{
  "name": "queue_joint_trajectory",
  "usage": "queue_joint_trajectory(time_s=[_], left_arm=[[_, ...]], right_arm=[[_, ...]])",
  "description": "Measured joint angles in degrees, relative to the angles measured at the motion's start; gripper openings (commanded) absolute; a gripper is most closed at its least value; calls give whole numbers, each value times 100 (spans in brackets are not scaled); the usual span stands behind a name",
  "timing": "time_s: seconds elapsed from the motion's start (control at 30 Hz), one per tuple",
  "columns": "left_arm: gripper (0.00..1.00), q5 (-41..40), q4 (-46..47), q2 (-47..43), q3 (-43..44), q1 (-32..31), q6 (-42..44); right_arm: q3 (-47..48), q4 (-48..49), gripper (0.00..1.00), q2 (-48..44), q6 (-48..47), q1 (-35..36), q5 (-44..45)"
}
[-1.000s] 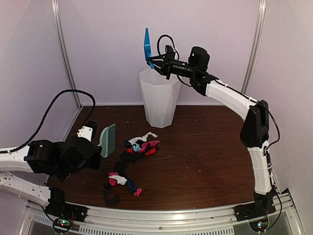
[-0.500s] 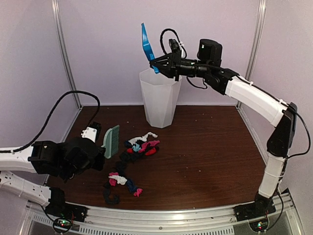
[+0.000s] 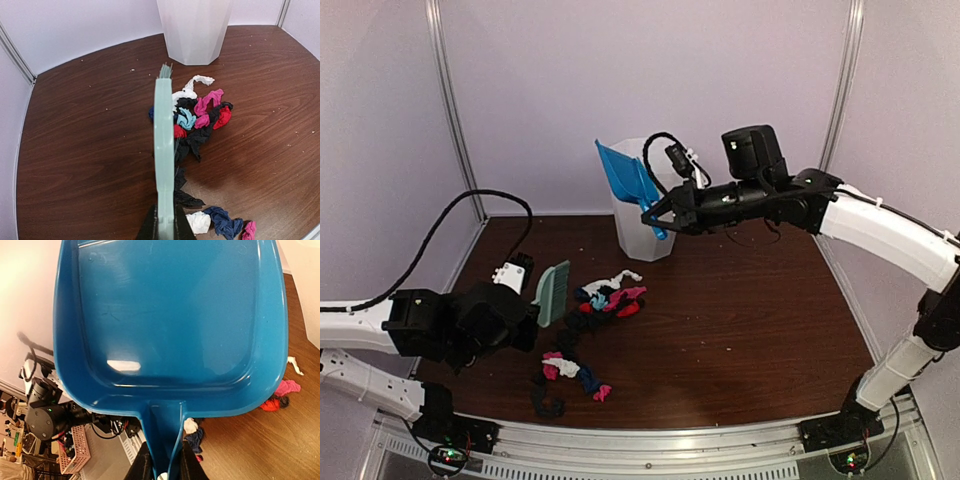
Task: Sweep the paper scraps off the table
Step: Sweep the paper scraps from the center of the board.
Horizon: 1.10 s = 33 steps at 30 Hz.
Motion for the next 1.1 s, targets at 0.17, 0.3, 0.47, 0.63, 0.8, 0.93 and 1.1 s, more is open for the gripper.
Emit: queue_joint_trajectory(time_s=[0.17, 0.3, 0.47, 0.63, 0.8, 0.93, 1.1], left_arm=[[0, 243, 7, 85, 0, 0, 28], [0, 492, -42, 197, 2, 0, -4], [0, 726, -343, 208, 2, 0, -260], [0, 813, -848, 118, 4, -90, -776], [0, 726, -1873, 214, 319, -409, -1670], [0, 656, -2806, 627, 793, -645, -2450], [0, 820, -3541, 922, 1104, -984, -2874]], right_arm=[[-1045, -332, 0, -734, -332, 415, 855], [-1895, -522, 0, -1241, -380, 726, 1504], [-2863, -660, 0, -1759, -323, 1137, 2214], [-3587, -699, 0, -1996, -140, 1580, 2809], [-3976, -634, 0, -2009, 17, 2081, 3235], [-4076, -581, 0, -1937, 114, 2356, 3519], [-4179, -549, 0, -1722, 149, 2514, 3775]])
